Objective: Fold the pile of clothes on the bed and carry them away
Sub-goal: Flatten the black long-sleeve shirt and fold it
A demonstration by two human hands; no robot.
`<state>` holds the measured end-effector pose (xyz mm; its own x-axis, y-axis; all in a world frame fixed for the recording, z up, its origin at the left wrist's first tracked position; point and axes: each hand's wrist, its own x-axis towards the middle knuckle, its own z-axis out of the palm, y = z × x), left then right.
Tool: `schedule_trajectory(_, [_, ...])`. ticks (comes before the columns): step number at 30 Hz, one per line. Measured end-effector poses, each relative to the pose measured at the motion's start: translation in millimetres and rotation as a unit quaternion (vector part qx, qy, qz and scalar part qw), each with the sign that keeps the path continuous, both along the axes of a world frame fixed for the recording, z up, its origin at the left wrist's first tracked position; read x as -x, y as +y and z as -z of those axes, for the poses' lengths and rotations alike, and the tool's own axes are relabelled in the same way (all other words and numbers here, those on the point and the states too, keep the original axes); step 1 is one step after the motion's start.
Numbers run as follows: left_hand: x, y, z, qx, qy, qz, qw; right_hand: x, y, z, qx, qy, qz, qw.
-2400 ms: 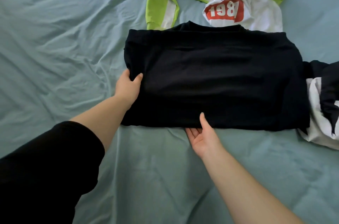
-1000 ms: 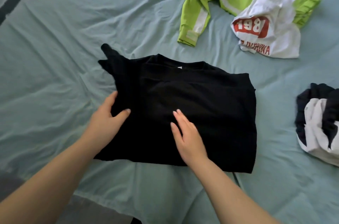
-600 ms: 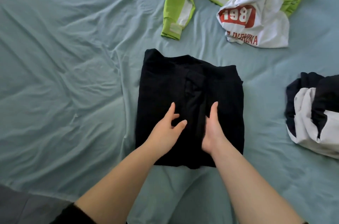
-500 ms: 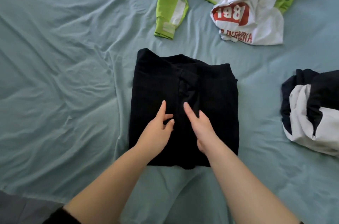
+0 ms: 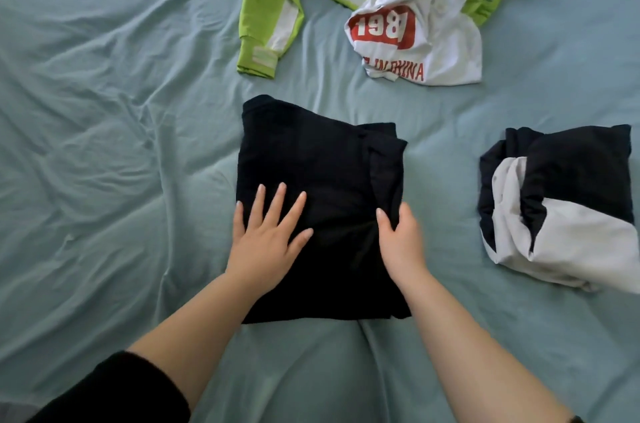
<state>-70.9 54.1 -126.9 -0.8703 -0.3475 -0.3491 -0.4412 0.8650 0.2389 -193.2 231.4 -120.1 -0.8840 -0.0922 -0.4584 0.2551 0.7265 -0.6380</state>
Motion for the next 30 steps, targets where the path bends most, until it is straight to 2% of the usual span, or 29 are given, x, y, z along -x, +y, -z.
schedule_trajectory(2, [4.0,6.7,13.0,0.022,-0.03,0.019,0.999,7.5,7.2,14.9,0.019,-0.038,0.037,0.998])
schedule_trajectory(5, [6.1,11.2,16.8,0.054,-0.012,0.017,0.998,0.7,3.4,22.0,-0.015,-0.004,0.041,0.999])
schedule_trajectory(8, [-16.4,19.3,14.9,0.071,0.024,0.074,0.994,-34.4,12.9,13.0,-0.073,0.09,-0.03,0.993])
schedule_trajectory(10, [-38.6,25.7,16.4,0.061,-0.025,0.112,0.992,-57.6,26.2,13.8,-0.17,0.116,-0.106,0.973])
schedule_trajectory(12, [-51.7,28.4,20.1,0.052,-0.069,0.117,0.989,-69.2,36.3,17.8,-0.207,0.1,-0.128,0.965])
schedule_trajectory(14, [-50.8,25.4,21.1,0.022,-0.057,0.089,0.994,-58.7,37.4,18.6,-0.164,0.076,-0.093,0.979])
schedule_trajectory(15, [-48.0,23.1,17.7,-0.005,-0.025,0.045,0.999,-48.5,37.0,16.4,-0.111,0.053,-0.055,0.991])
schedule_trajectory(16, [-44.5,20.6,13.2,-0.038,0.023,-0.03,0.999,-36.7,35.7,13.3,-0.044,0.019,-0.006,0.999])
schedule_trajectory(17, [-40.2,16.6,9.3,-0.083,0.072,-0.136,0.985,-24.9,34.5,9.6,0.018,-0.025,0.037,0.999])
schedule_trajectory(18, [-34.9,11.1,6.1,-0.144,0.108,-0.256,0.95,-14.2,33.2,6.7,0.057,-0.068,0.065,0.994])
schedule_trajectory(19, [-28.7,3.9,4.7,-0.209,0.13,-0.361,0.899,-5.5,32.1,5.2,0.077,-0.103,0.081,0.988])
schedule_trajectory(20, [-21.6,-3.7,4.8,-0.257,0.127,-0.433,0.855,0.6,30.3,4.2,0.097,-0.136,0.095,0.981])
schedule_trajectory(21, [-14.0,-10.6,4.4,-0.281,0.103,-0.469,0.831,5.5,27.3,3.6,0.123,-0.174,0.109,0.971])
schedule_trajectory(23, [-4.2,-23.4,3.4,-0.298,0.057,-0.474,0.827,12.7,16.5,-1.1,0.169,-0.265,0.124,0.941])
schedule_trajectory(25, [-0.9,-33.4,1.0,-0.333,0.055,-0.447,0.829,13.8,4.6,-8.5,0.191,-0.324,0.12,0.919])
schedule_trajectory(27, [-1.0,-42.3,-7.8,-0.375,0.086,-0.417,0.823,7.9,-8.4,-17.1,0.198,-0.315,0.11,0.921])
schedule_trajectory(30, [-4.6,-65.4,-27.2,-0.385,0.151,-0.376,0.829,-10.6,-35.9,-38.9,0.196,-0.245,0.099,0.944])
